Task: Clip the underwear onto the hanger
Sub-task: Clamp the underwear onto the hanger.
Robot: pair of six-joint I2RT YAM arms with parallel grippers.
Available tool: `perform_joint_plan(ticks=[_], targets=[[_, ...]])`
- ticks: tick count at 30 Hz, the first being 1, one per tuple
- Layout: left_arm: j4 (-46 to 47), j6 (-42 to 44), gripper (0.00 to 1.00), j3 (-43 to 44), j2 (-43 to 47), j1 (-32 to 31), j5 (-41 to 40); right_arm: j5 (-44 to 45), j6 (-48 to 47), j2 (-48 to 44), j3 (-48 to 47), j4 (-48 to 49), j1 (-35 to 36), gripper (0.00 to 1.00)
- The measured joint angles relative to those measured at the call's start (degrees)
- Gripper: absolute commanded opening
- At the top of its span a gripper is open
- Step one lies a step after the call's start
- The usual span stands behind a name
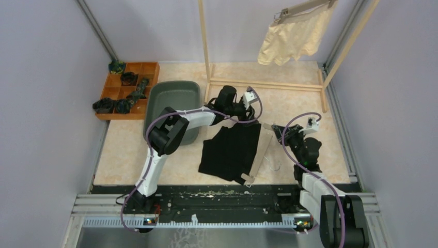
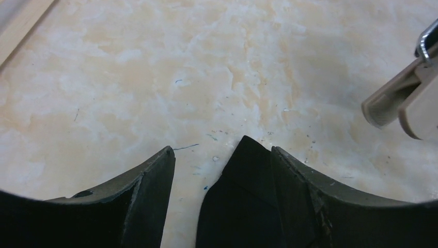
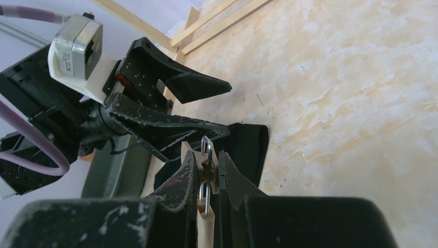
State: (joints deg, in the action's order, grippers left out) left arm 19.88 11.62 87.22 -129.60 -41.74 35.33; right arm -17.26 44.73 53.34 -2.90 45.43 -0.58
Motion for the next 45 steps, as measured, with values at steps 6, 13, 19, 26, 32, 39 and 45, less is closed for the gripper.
perform_joint_plan(ticks=[6,13,19,26,32,39,45], targets=[[-7.7,2.4,0.73,3.1,-0.8,0.0,-1.6,0.0,0.0,0.0,0.0,-0.1,0.0,0.00],[-12.9,5.1,0.73,3.6,-1.4,-0.4,-3.7,-0.2,0.0,-0.5,0.0,-0.2,0.0,0.00],[-14.2,7.3,0.74,4.0,-2.0,-1.5,-5.6,-0.5,0.0,-2.0,0.0,-1.0,0.0,0.00],[-15.7,9.3,0.72,6.0,-3.1,-2.9,-7.0,-0.5,0.0,-2.9,0.0,-2.1,0.0,0.00],[-16.5,10.6,0.52,7.8,-4.0,-3.6,-8.0,-0.5,0.0,-3.0,0.0,-2.4,0.0,0.00],[-17.0,11.0,0.00,7.8,-4.1,-4.0,-8.1,-0.3,0.0,-3.0,0.0,-2.4,0.0,0.00],[-16.9,11.1,0.00,7.6,-3.9,-4.2,-8.3,0.0,-0.1,-3.0,0.0,-2.5,0.0,0.00]])
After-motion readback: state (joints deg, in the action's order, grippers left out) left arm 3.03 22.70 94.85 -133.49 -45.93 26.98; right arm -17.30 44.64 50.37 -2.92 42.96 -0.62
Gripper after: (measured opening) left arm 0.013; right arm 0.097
